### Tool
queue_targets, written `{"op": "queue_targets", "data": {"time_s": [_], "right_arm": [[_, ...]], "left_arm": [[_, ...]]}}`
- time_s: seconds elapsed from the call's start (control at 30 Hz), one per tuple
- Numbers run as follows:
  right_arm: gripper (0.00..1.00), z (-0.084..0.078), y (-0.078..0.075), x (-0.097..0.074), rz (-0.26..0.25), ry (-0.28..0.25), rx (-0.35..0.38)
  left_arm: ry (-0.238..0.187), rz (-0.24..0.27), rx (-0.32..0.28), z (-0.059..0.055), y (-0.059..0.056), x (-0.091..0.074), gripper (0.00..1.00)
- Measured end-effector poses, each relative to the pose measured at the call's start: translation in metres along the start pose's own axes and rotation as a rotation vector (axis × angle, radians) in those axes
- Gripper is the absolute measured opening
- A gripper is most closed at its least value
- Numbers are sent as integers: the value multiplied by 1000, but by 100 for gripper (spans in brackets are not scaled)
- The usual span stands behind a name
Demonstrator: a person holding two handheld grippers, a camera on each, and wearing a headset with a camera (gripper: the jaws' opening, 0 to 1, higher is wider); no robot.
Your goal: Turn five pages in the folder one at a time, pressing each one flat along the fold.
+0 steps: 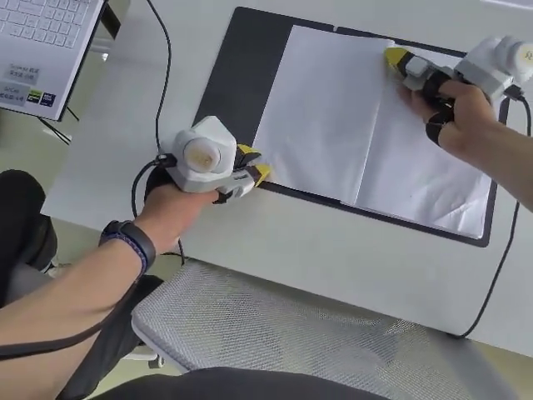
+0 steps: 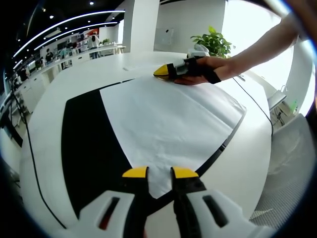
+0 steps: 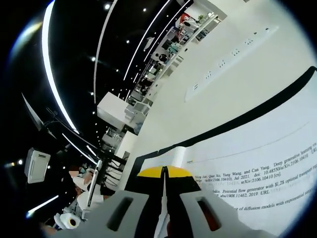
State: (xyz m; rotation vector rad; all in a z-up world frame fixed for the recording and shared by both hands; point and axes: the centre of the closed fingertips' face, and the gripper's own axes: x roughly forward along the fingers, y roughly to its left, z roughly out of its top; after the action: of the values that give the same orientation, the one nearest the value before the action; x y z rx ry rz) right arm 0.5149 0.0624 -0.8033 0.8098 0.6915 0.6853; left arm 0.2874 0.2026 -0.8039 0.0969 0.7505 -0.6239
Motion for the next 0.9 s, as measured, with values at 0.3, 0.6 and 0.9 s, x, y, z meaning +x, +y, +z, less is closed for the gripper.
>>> {"op": "queue_targets", "data": {"time_s": [0.3, 0.6, 0.9], "right_arm": [[0, -27, 18, -17, 23, 46, -29], [0, -57, 30, -35, 91, 119, -32], [0, -84, 37, -54, 99, 167, -57]], "left_arm": [[-2, 0, -2, 0, 0, 0, 16], [-3, 1, -6, 0, -1, -1, 15], [-3, -4, -2, 0, -1, 0, 15]]}}
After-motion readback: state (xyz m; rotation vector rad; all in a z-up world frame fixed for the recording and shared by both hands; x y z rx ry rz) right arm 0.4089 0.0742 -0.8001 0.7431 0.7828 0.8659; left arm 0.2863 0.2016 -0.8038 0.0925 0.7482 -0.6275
